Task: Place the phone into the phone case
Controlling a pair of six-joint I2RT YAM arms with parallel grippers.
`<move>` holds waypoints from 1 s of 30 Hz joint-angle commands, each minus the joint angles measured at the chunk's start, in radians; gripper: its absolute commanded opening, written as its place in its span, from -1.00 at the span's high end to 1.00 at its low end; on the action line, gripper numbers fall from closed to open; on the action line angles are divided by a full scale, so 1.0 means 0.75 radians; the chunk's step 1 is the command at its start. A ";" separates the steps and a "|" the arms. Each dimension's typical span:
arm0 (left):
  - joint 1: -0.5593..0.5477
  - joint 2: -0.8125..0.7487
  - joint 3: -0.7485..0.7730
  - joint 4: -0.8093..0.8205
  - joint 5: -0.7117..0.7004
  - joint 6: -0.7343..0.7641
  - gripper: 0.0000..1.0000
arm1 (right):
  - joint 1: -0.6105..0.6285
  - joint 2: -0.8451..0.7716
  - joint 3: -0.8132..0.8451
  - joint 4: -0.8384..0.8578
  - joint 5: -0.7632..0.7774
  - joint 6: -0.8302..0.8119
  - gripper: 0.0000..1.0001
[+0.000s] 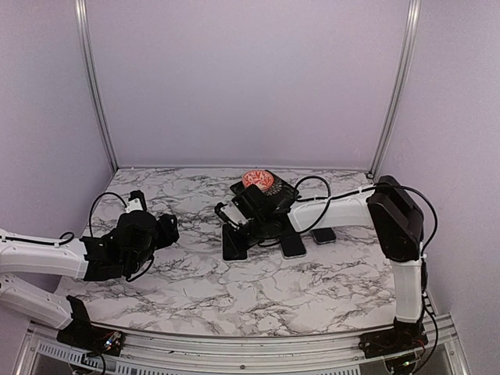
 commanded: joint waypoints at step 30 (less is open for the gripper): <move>0.246 -0.162 0.009 -0.185 0.028 0.235 -0.54 | -0.194 -0.493 -0.040 -0.031 0.088 -0.077 0.92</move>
